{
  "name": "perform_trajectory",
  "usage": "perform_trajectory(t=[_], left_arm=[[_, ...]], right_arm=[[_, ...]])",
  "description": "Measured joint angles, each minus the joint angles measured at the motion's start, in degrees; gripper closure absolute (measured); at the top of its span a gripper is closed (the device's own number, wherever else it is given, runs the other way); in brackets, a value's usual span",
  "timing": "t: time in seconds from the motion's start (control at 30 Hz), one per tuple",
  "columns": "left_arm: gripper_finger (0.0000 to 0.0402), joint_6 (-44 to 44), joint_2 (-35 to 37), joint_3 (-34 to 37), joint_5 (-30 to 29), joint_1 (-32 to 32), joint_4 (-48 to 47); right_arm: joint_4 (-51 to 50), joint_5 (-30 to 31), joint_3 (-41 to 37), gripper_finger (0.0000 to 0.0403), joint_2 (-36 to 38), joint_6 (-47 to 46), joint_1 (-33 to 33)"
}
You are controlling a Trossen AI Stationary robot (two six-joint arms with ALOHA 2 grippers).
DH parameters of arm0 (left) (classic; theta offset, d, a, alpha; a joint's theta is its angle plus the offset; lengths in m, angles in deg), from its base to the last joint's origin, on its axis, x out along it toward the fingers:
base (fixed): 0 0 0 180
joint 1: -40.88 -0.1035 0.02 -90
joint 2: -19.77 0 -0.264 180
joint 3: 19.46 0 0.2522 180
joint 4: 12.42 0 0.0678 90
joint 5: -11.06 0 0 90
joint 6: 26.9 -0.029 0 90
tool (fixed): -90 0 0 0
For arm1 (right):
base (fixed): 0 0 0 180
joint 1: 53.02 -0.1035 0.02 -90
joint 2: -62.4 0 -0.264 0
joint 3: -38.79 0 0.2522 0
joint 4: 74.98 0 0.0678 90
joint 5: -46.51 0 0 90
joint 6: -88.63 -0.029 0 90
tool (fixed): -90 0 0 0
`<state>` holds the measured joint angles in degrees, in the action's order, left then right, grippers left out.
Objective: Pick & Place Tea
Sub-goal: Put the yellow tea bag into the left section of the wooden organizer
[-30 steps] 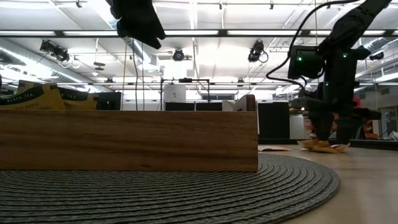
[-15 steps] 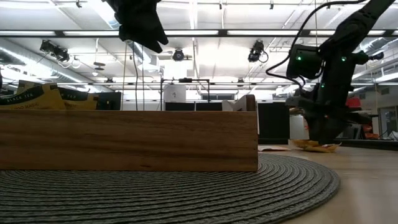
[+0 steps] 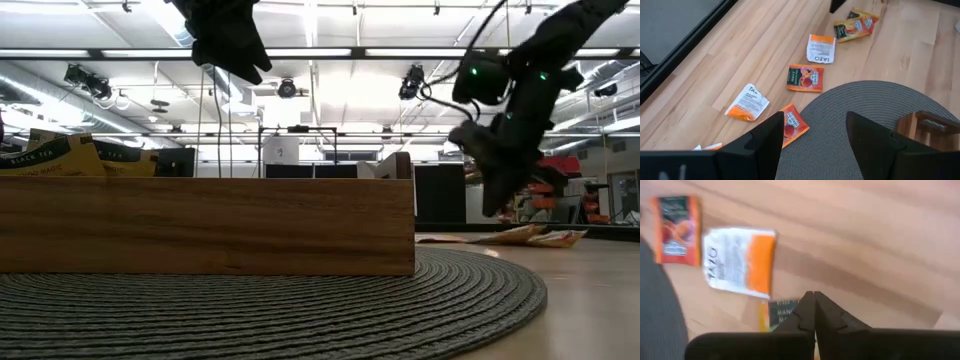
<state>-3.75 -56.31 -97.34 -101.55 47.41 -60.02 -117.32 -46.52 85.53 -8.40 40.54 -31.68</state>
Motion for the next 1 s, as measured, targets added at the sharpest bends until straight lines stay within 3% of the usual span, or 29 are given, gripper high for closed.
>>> perform_trajectory(t=[0.4, 0.57, 0.73, 0.9, 1.0], left_arm=[[0.0184, -1.98, 0.0, 0.0, -0.13, -0.57, 0.32], [0.0184, -2.54, 0.0, 0.0, -0.18, -1.61, 1.25], [0.0184, -4.45, 0.0, 0.0, -0.22, -2.16, 4.05], [0.0184, -6.32, 0.0, 0.0, -0.24, -2.25, 6.42], [0.0184, -7.3, 0.0, 0.0, -0.24, -2.25, 6.9]], right_arm=[[-1.7, -2.6, 12.39, 0.0402, 0.33, 9.78, -0.08], [-8.8, -2.58, 13.2, 0.039, 0.37, 10.66, 0.05], [-14.46, -3.23, 9.34, 0.0319, 0.37, 10.57, 0.03], [-11.49, -7.36, 5.23, 0.0223, 0.37, 9.07, -0.32], [-10.3, -6.86, 3.4, 0.0184, 0.37, 7.92, -1.07]])
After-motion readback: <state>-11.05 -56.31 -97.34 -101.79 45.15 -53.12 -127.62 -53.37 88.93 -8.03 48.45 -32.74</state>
